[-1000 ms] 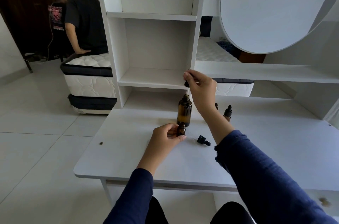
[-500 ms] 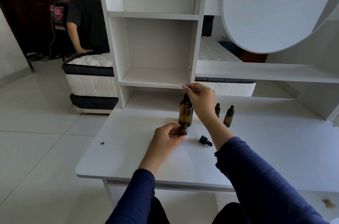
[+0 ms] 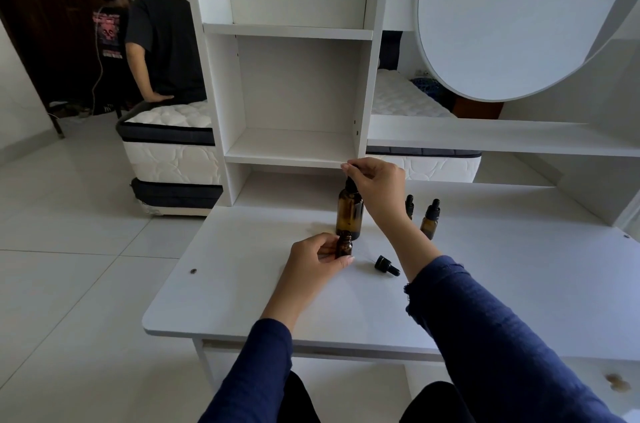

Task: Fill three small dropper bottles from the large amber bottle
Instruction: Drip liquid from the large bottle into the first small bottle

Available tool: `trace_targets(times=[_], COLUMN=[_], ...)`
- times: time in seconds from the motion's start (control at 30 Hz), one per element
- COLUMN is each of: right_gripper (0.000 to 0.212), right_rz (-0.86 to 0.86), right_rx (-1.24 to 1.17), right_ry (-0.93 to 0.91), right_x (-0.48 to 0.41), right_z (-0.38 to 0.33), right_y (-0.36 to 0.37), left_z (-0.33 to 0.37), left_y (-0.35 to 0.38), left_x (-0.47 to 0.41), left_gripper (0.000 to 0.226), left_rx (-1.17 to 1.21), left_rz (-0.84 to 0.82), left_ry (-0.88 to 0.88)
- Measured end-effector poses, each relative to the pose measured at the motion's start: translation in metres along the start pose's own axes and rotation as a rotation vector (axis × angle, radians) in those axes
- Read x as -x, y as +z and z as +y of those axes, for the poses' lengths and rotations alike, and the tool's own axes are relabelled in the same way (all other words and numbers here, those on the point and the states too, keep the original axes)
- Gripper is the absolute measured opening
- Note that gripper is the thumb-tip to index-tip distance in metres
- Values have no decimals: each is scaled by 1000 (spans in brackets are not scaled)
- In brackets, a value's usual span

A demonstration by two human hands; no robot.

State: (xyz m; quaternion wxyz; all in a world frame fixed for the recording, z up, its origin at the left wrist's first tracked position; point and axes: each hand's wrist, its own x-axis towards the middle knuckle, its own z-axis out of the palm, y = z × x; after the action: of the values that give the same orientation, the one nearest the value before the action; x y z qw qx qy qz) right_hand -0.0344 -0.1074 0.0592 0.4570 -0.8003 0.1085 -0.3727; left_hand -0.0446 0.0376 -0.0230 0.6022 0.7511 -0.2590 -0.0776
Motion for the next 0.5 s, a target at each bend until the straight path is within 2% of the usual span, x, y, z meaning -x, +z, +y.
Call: trace_targets(times=[0.23,0.5], right_gripper=[16,15], right_rz=[54,147], right_rx=[-91,-188], right_ry=[-37,-220], right_x=[-9,-17], right_z=[-19,-56], right_y=[-8,-23], left_z=[-1,-3], left_y=[0,0], left_x=[0,-1], left_gripper=[25,25], left_rx=[-38,-53], left_rz=[16,5], left_ry=[29,58])
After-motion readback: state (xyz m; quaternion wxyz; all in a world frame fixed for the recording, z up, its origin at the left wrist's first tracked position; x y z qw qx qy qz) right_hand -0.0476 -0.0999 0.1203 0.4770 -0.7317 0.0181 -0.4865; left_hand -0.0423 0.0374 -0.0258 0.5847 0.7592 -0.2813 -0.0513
